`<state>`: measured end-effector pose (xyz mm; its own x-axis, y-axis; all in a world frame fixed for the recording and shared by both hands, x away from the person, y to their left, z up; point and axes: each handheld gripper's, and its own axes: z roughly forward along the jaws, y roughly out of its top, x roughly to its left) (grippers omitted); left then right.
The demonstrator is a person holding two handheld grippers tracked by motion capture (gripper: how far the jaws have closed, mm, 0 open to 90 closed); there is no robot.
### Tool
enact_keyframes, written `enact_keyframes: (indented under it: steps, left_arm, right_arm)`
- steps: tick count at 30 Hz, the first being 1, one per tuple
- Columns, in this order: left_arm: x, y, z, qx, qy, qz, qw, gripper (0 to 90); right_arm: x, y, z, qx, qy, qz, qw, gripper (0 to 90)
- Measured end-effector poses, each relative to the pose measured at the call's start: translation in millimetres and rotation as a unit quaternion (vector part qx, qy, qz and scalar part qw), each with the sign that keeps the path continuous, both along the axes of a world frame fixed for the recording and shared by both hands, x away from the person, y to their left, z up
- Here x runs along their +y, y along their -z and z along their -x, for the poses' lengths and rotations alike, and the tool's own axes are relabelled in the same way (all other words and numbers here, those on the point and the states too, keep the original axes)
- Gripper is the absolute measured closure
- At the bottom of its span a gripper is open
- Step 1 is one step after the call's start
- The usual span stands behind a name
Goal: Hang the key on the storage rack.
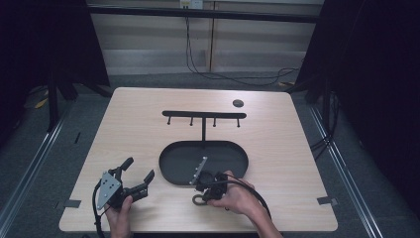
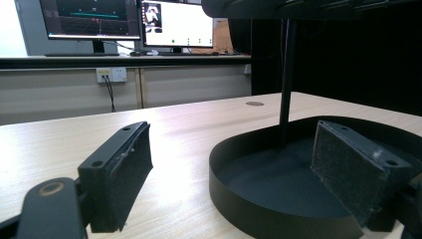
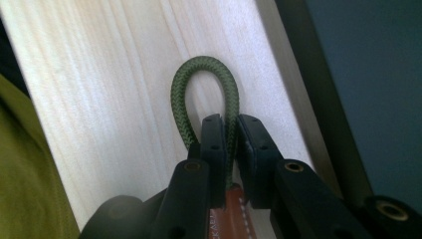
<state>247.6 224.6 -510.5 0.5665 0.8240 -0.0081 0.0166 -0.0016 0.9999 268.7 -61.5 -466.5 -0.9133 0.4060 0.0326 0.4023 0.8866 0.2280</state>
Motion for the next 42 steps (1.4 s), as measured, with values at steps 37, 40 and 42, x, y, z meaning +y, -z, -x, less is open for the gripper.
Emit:
enact_keyframes:
  steps: [37, 40, 42]
  left_arm:
    - [0.0, 0.0, -0.1, 0.000, 0.003, 0.000, 1.0000, 15.8]
    - [0.0, 0.0, -0.1, 0.000, 0.002, 0.000, 1.0000, 15.8]
    - [0.0, 0.0, -0.1, 0.000, 0.003, 0.000, 1.0000, 15.8]
  right_arm:
    - [-23.4, -46.0, -24.5, 0.068, 0.009, -0.020, 0.9974, 85.2]
    - [-25.4, -52.2, -27.6, 0.063, 0.007, -0.015, 0.9979, 85.2]
    - [-25.9, -54.8, -28.3, 0.060, 0.006, -0.014, 0.9981, 85.2]
